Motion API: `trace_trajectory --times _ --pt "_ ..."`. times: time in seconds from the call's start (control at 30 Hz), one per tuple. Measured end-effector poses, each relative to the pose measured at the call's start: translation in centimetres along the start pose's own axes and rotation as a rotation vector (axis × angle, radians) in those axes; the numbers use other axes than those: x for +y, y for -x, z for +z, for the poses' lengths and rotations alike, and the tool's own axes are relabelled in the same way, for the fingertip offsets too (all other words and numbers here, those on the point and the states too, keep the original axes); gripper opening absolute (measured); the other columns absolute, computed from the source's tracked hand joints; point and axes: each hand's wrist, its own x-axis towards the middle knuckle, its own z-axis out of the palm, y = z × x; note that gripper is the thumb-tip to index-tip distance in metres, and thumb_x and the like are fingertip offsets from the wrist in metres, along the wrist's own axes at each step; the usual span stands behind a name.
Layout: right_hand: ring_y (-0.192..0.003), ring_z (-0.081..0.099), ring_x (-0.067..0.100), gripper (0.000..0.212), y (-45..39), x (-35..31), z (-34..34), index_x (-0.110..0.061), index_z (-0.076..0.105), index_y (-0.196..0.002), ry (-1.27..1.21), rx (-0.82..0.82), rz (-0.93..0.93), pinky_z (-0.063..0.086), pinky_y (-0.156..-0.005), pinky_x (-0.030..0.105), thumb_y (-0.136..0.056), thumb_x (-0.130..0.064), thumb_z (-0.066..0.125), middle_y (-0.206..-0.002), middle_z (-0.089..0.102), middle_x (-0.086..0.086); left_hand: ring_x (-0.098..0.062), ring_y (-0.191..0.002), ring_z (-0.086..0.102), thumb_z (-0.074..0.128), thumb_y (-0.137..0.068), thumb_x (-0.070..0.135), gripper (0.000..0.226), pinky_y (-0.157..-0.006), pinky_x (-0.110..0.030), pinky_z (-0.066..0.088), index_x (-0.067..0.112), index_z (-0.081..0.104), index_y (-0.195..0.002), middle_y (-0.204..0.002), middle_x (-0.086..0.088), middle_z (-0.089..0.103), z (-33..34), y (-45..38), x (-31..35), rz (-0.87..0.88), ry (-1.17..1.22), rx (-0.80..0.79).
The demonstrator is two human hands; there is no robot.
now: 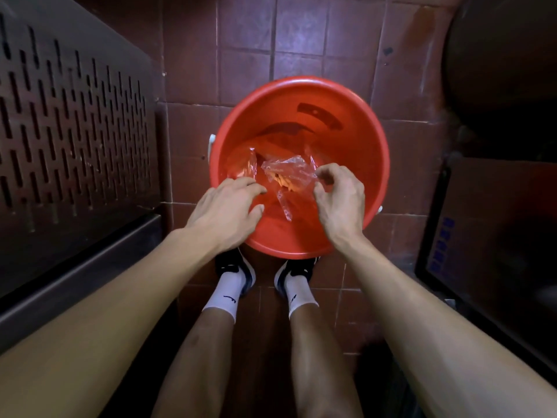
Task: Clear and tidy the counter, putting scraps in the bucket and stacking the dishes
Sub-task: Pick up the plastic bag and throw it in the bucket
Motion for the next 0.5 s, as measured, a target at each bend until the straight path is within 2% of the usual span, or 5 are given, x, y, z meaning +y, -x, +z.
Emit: trace_trajectory --times 0.23,0.5 --pt "-0.100 0.060 0.021 0.016 -0.1 -0.5 0.9 -0.014 0.068 -0.104 -0.010 0.096 -0.005 0.049 -0.090 0.042 -0.090 -0.010 0.062 -0.103 0.067 0.001 -0.021 -0.138 0.039 0.048 -0.099 0.038 0.049 -0.112 -0.044 0.035 0.018 0.048 -0.144 -0.150 0.003 0.044 0.3 -0.1 -1.0 0.002 -0.008 0.001" --pt "-0.095 0.062 0.020 0.015 -1.0 -1.3 -0.3 -0.012 0.070 -0.100 -0.082 0.235 -0.006 0.049 -0.088 0.040 -0.087 -0.009 0.063 -0.097 0.068 0.000 -0.021 -0.138 0.040 0.048 -0.099 0.038 0.051 -0.112 -0.045 0.037 0.015 0.046 -0.145 -0.149 0.002 0.046 0.4 0.0 -1.5 -0.003 0.022 0.014"
